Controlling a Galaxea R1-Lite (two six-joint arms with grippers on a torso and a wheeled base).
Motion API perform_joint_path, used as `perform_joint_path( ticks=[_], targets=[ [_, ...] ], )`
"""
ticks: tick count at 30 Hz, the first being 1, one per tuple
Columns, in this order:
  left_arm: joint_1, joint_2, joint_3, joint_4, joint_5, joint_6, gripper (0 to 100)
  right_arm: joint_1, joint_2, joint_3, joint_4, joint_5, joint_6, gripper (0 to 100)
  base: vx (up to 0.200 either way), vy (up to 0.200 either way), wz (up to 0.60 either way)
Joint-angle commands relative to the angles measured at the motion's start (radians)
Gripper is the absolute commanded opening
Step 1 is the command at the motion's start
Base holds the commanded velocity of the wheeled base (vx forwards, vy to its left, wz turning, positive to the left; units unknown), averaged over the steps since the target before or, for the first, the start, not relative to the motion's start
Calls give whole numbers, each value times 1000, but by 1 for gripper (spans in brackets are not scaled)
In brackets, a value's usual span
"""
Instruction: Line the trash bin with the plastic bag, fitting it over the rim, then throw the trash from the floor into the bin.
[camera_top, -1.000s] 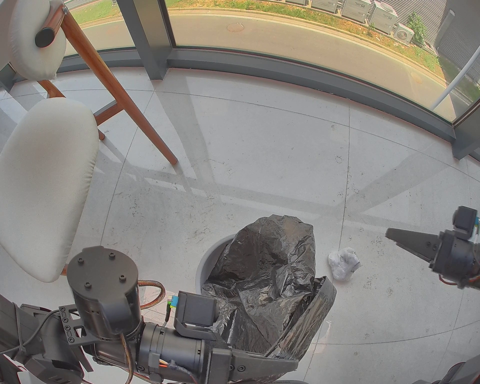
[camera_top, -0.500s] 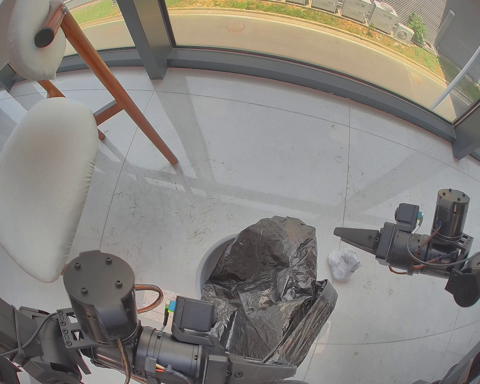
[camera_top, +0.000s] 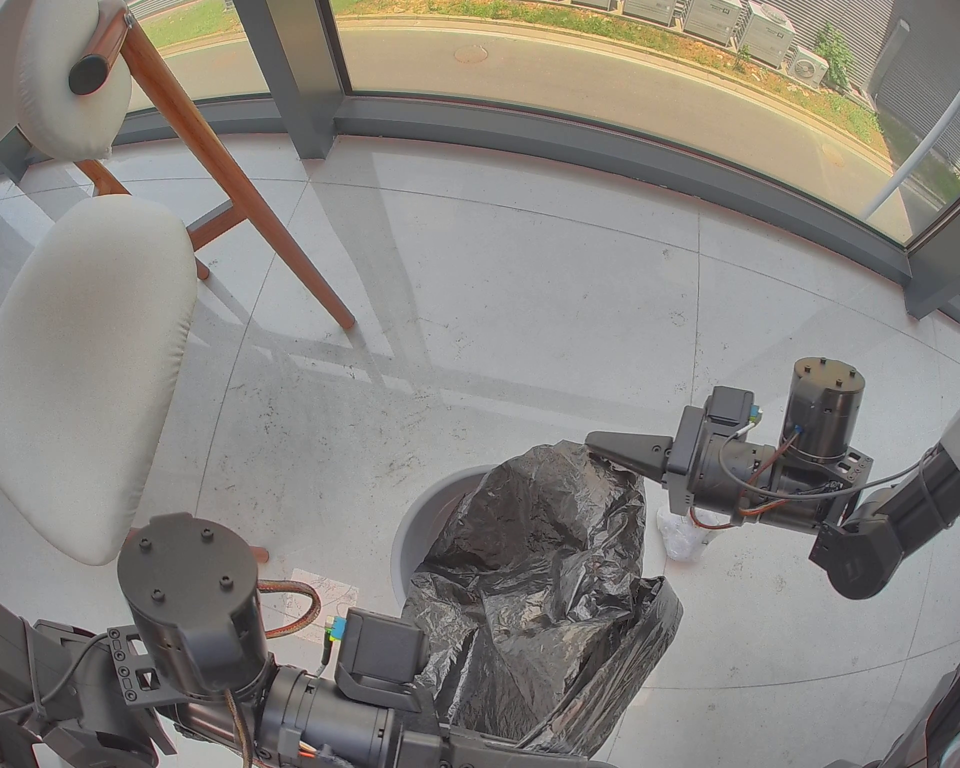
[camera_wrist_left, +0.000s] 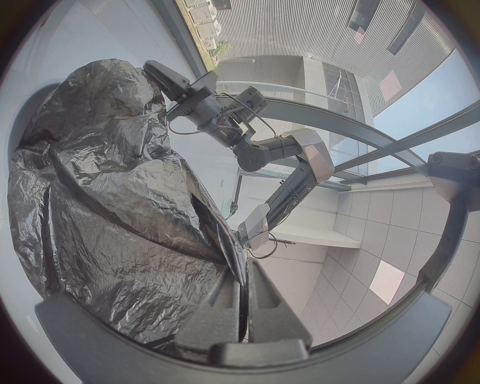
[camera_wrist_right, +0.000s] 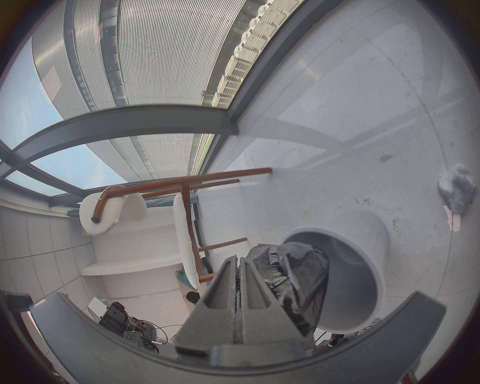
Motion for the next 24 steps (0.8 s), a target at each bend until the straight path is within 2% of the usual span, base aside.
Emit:
perform_joint_path(
  ticks=[1, 8, 15, 21, 24],
  targets=[
    [2, 6, 2, 0, -5, 0, 0, 38, 60, -8, 0, 33, 0, 0, 0, 0, 0],
    [11, 8, 4, -2, -5, 0, 0, 81, 111, 44, -2, 41, -7, 0, 0, 0, 0],
    [21, 6, 2, -14, -5, 0, 0, 92, 114, 125, -2, 78, -26, 0, 0, 0, 0],
    [67, 15, -13, -46, -8, -2, 0, 81, 137, 164, -2, 81, -90, 0, 0, 0, 0],
    [120, 54, -30, -86, -10, -4, 0, 84, 142, 184, -2, 81, -99, 0, 0, 0, 0]
  ],
)
